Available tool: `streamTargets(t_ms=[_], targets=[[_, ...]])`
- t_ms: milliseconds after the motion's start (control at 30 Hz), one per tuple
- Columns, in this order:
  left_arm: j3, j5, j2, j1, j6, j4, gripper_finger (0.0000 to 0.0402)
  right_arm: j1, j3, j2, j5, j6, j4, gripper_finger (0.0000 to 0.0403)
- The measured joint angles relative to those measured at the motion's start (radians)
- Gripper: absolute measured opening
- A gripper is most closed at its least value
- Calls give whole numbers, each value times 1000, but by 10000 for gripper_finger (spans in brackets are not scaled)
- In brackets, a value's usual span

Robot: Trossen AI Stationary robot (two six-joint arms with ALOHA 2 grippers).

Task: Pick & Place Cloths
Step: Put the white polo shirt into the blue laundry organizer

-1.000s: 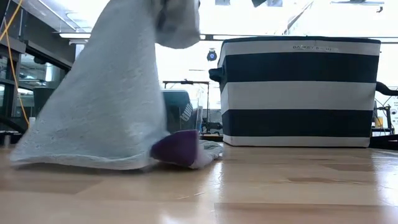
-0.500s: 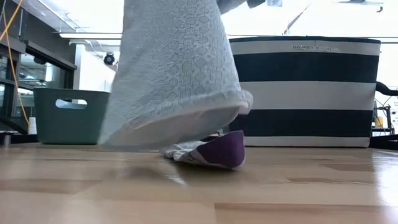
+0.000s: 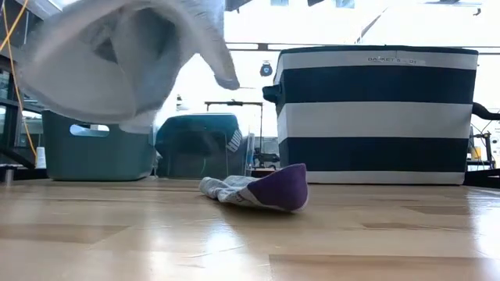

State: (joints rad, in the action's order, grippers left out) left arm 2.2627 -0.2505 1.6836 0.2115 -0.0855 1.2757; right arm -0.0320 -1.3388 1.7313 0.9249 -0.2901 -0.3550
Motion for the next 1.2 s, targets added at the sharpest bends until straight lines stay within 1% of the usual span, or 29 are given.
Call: streamTargets(t_ms=[233, 333, 433, 533, 600, 700, 800, 900, 933, 1100, 1133, 1200], targets=[[0, -73, 0, 0, 52, -96, 35, -13, 0, -3, 1, 1, -31, 260], [0, -81, 0, 0, 81, -127, 35, -16, 0, -3, 8, -4, -67, 260], [0, -87, 0, 0, 105, -157, 35, -17, 0, -3, 24, -51, -117, 259], [0, -93, 0, 0, 108, -171, 35, -17, 0, -2, 32, -80, -139, 245], [0, -93, 1, 0, 108, -173, 35, -17, 0, -1, 35, -81, -144, 227], [0, -93, 1, 0, 108, -179, 35, -17, 0, 0, 44, -84, -152, 184], [0, -92, 2, 0, 107, -182, 35, -17, 0, 0, 54, -84, -158, 121], [0, -85, 2, 1, 107, -191, 35, -17, 0, 0, 78, -105, -173, 45], [0, -78, 2, 1, 107, -193, 35, -17, 0, 1, 87, -109, -183, 29], [0, -75, 2, 1, 104, -194, 35, -17, 1, 2, 81, -186, -230, 27], [1, -74, 1, 1, 103, -194, 41, -17, 1, 2, 80, -202, -241, 27], [2, -68, 1, 1, 104, -195, 66, -17, 1, 2, 79, -229, -254, 27]])
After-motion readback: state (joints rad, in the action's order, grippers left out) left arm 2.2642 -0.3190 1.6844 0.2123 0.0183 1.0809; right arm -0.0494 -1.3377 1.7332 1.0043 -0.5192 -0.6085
